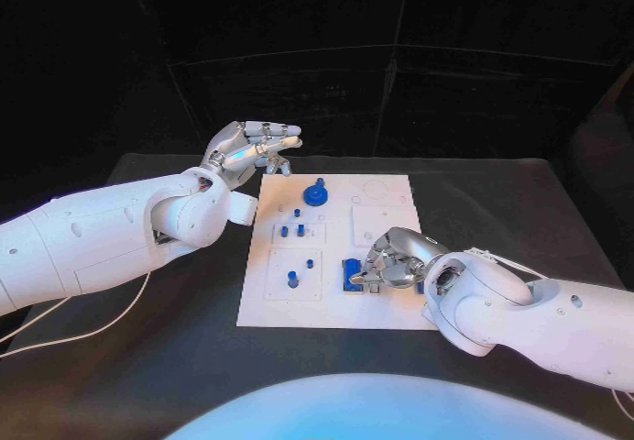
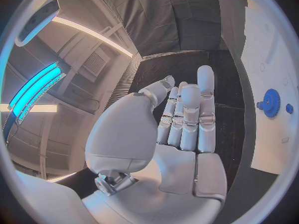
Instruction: Assemble the parts on the task board
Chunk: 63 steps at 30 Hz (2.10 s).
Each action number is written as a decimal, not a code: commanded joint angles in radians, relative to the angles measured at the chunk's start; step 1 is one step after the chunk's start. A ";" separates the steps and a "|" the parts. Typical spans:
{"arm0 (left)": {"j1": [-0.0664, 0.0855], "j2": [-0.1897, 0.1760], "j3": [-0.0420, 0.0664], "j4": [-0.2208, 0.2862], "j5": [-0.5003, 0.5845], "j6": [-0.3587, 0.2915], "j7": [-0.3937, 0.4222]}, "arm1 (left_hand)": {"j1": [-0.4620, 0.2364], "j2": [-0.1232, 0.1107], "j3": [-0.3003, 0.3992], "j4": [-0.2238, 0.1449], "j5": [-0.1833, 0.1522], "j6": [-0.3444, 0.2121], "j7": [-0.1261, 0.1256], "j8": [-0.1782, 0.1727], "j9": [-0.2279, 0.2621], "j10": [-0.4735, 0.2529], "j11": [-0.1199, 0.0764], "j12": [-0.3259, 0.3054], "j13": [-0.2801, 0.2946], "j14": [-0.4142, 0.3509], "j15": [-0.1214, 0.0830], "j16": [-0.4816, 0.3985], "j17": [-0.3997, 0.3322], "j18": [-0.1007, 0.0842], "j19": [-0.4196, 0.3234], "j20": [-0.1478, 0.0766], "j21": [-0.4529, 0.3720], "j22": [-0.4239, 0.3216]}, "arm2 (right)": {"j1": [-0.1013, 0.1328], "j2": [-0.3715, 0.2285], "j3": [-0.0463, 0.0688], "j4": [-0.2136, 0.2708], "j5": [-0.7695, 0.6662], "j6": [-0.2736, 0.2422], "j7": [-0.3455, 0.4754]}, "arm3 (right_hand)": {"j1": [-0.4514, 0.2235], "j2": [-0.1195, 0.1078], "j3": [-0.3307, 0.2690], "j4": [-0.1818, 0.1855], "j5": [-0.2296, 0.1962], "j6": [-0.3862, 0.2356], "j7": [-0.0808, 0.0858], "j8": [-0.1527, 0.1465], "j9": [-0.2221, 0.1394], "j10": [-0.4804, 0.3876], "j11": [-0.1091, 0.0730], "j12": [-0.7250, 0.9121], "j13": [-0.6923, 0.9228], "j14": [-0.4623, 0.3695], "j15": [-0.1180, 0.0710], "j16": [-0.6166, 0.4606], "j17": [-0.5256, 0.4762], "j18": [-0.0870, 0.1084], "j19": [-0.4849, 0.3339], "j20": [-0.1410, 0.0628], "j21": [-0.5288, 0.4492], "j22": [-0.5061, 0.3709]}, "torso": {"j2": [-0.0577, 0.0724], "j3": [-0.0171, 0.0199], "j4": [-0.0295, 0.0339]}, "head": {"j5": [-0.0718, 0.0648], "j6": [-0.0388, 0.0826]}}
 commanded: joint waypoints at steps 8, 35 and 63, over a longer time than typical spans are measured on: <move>0.002 0.001 0.001 0.000 0.002 0.012 0.003 | 0.005 0.006 -0.006 -0.002 -0.003 -0.004 0.001 0.004 -0.001 -0.005 -0.001 0.003 -0.001 -0.007 -0.001 -0.003 -0.001 0.014 0.001 0.001 -0.004 -0.001 | 0.002 -0.008 0.001 0.007 -0.019 0.004 0.033 | 0.012 0.001 -0.008 -0.011 0.023 -0.007 -0.001 0.003 0.004 -0.001 -0.002 -0.001 -0.002 0.060 0.002 -0.003 0.025 -0.008 -0.005 -0.002 -0.005 0.124 | -0.001 -0.0007 0.0000 | -0.002 0.004; 0.002 -0.001 0.001 0.002 0.002 0.011 0.003 | 0.005 0.007 -0.007 -0.003 -0.003 -0.004 0.000 0.005 -0.001 -0.007 -0.001 0.005 -0.002 -0.008 -0.001 -0.003 -0.002 0.014 0.001 0.001 -0.005 -0.002 | 0.002 0.024 0.000 -0.023 -0.055 0.037 0.002 | 0.069 0.022 -0.006 -0.057 0.027 0.012 -0.011 0.029 0.020 0.004 -0.011 0.002 0.005 0.062 -0.005 -0.001 0.032 -0.008 -0.003 -0.007 -0.005 0.126 | 0.000 0.0003 0.0022 | 0.004 -0.005; 0.002 -0.009 0.001 0.005 0.002 0.008 0.004 | 0.005 0.007 -0.007 -0.003 -0.003 -0.004 0.000 0.005 -0.001 -0.007 -0.001 0.005 -0.002 -0.008 -0.001 -0.003 -0.002 0.014 0.001 0.001 -0.005 -0.002 | 0.003 -0.143 0.001 0.036 -0.022 -0.017 0.050 | 0.047 0.055 -0.044 -0.051 0.091 -0.088 0.032 -0.073 -0.028 -0.011 0.024 -0.027 -0.007 0.058 0.022 -0.013 0.014 -0.004 -0.016 0.014 -0.017 0.112 | -0.002 -0.0026 -0.0013 | -0.008 0.000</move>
